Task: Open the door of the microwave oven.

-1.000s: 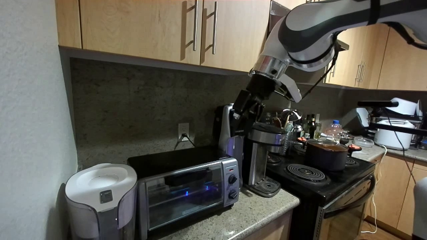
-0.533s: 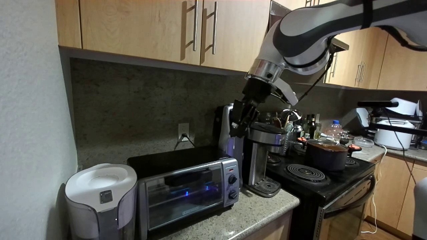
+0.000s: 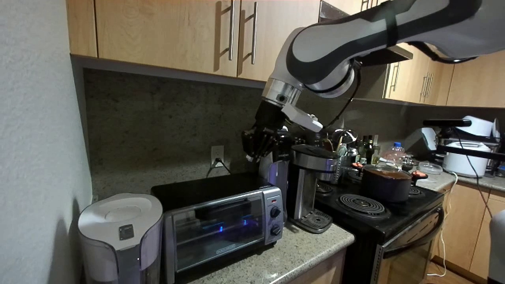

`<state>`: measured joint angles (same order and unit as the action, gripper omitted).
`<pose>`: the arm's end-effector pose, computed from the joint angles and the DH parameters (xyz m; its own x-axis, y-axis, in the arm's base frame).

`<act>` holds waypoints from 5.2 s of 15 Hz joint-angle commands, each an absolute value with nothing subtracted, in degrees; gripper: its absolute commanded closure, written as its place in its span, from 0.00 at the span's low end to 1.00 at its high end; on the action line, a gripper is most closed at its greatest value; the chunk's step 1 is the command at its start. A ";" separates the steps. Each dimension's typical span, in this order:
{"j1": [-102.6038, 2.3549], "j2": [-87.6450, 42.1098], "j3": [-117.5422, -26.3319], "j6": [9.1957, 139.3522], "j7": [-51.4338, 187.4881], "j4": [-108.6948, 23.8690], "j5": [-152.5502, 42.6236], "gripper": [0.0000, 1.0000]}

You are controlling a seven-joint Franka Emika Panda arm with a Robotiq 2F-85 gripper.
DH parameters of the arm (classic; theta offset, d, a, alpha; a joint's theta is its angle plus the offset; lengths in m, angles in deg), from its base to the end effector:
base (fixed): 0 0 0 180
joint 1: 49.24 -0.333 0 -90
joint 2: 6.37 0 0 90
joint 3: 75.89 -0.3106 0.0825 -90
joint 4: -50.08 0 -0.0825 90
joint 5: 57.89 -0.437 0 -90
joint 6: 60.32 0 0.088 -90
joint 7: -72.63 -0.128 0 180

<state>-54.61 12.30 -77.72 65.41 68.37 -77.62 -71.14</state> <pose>0.5345 0.0804 0.4930 0.9625 -0.0848 0.2578 -0.0251 -0.9737 -0.2265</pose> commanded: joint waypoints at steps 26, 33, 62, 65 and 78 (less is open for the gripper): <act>-52.24 -4.44 -78.78 65.46 60.31 -70.87 -65.90 0.99; -52.37 -4.83 -78.80 65.24 59.93 -70.72 -65.82 0.98; -53.58 -3.90 -79.89 57.79 57.23 -69.28 -65.64 0.98; -53.59 -3.12 -79.94 57.92 57.95 -68.57 -66.80 0.99; -53.40 -7.01 -79.69 60.81 59.81 -65.64 -67.36 0.99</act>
